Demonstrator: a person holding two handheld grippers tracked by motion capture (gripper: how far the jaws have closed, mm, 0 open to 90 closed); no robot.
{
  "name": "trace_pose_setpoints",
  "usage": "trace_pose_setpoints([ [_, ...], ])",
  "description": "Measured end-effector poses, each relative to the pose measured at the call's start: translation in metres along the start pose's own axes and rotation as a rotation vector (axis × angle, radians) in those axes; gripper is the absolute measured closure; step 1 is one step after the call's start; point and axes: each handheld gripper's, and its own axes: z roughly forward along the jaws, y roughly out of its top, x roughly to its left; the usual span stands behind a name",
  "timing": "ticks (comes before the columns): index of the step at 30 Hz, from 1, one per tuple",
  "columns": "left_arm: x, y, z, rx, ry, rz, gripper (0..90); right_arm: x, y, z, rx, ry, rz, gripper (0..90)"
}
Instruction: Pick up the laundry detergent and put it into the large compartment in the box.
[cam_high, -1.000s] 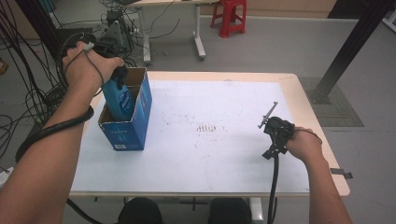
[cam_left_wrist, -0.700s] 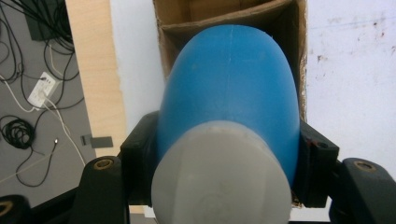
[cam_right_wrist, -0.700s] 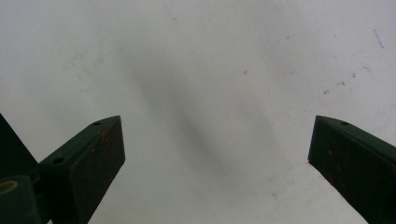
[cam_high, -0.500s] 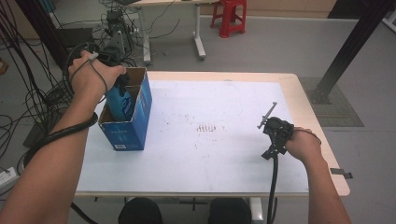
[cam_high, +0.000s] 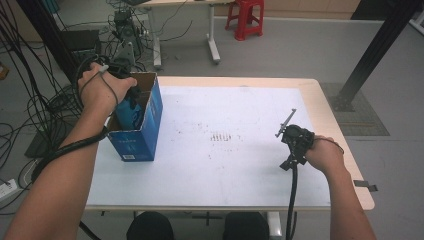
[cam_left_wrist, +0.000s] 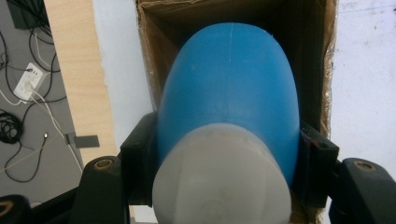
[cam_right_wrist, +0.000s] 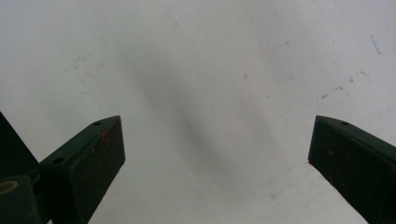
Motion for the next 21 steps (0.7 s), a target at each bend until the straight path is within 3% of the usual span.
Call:
trace_pose_setpoints([
  [21,-0.007,0.004,0.022,0.029,0.004,0.017,37.9,0.002,0.003,0.0,0.001,-0.003,-0.004,3.4],
])
